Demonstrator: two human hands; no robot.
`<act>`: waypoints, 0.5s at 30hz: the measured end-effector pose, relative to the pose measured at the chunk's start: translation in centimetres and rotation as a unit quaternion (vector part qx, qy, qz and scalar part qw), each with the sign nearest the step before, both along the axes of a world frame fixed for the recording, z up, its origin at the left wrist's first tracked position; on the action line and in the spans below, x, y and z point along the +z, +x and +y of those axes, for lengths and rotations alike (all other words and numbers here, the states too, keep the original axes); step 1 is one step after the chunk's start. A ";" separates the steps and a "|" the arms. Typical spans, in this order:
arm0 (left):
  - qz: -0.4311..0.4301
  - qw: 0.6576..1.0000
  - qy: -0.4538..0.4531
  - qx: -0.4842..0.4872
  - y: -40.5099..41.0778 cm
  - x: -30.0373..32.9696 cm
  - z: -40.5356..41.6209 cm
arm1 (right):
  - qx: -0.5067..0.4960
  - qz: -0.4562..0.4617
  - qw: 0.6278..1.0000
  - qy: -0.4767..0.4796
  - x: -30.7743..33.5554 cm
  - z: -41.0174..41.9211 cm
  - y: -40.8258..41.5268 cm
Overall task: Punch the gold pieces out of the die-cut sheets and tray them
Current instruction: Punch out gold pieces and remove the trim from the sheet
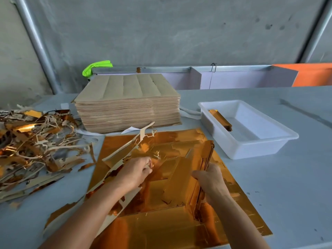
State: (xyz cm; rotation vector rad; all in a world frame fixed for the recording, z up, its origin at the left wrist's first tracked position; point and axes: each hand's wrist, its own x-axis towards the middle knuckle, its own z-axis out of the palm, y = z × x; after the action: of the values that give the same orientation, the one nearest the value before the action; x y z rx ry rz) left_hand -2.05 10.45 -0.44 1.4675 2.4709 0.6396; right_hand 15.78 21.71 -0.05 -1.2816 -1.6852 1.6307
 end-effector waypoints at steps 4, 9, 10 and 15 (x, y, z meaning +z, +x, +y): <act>-0.166 0.966 0.191 0.051 -0.4 1.4 -0.5 | 0.023 0.011 0.999 -0.020 0.5 -0.2 -0.7; -0.236 0.929 0.280 0.053 0.3 2.9 -1.1 | 0.040 0.009 0.999 0.000 0.9 -0.9 -1.9; -0.205 0.937 0.281 0.039 0.6 3.0 -1.1 | 0.037 0.011 0.999 0.010 1.0 -1.1 -2.0; 0.180 0.956 0.216 0.091 2.1 3.1 -1.3 | 0.002 0.027 0.992 0.123 1.5 -1.6 -1.0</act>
State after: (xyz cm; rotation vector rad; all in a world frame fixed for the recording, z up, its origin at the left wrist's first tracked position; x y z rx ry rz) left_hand 0.08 9.18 2.71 1.6354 2.9048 1.0942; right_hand 14.75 20.13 1.43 -1.1047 -1.7912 1.3962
